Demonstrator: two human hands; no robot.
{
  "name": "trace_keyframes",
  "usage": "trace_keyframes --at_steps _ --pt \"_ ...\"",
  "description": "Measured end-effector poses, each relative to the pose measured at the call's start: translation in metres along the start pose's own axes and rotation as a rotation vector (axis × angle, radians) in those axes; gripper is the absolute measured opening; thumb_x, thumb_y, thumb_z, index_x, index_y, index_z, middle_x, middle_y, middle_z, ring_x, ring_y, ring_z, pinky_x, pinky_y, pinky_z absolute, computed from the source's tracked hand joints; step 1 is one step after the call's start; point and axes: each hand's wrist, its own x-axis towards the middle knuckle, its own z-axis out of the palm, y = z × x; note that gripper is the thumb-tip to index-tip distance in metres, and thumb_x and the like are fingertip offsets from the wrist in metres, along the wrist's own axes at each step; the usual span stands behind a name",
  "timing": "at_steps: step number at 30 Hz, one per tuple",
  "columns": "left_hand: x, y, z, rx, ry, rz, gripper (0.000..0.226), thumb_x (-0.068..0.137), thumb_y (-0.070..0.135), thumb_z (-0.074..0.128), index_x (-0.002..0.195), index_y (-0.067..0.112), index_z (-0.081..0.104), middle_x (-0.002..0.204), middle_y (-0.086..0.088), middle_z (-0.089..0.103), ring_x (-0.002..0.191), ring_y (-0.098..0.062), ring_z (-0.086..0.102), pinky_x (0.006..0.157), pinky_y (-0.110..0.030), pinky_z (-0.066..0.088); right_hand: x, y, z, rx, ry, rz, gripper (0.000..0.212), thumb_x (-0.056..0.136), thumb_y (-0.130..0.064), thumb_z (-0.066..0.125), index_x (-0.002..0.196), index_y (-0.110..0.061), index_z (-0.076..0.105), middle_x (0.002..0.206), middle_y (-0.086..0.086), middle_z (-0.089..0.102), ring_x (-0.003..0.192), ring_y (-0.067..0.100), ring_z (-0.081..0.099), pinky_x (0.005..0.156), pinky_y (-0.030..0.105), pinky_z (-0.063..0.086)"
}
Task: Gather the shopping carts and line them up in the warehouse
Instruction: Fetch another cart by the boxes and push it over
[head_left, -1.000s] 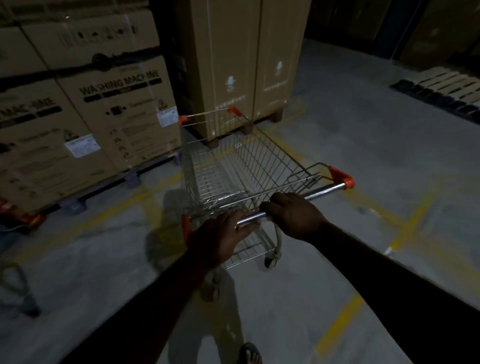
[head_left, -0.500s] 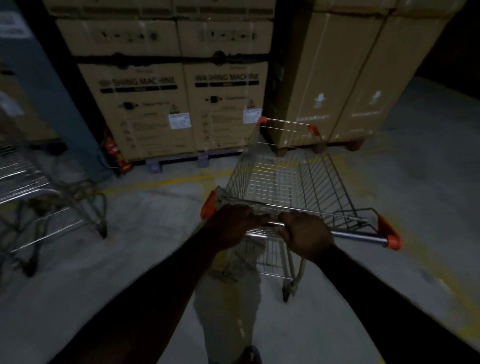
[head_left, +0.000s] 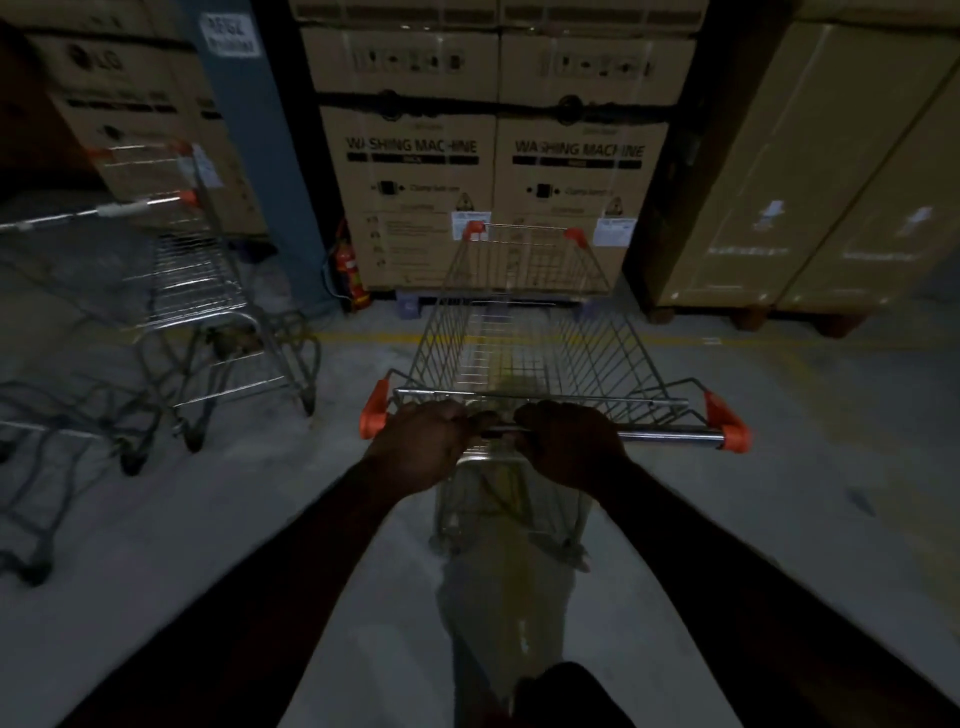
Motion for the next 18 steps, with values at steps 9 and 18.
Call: trace_keyframes --at_steps 9,18 --pt "-0.081 -0.032 -0.023 0.043 0.077 -0.302 0.047 0.091 0.031 0.064 0.136 0.04 0.052 0.088 0.002 0.065 0.079 -0.023 0.064 0.063 -0.036 0.05 0.057 -0.065 0.016 0.144 0.056 -0.286 0.048 0.093 -0.063 0.04 0.126 -0.033 0.06 0.104 -0.003 0.073 0.092 0.021 0.069 0.077 0.032 0.053" --pt "-0.129 -0.011 -0.033 0.207 0.195 -0.631 0.034 0.096 0.039 0.059 0.13 0.033 0.063 0.08 0.001 0.063 0.07 -0.025 0.061 0.059 -0.033 0.045 0.105 -0.106 0.028 0.086 -0.068 -0.594 0.051 0.094 -0.063 0.032 0.126 -0.029 0.053 0.114 0.001 0.068 0.101 0.028 0.066 0.079 0.036 0.05"
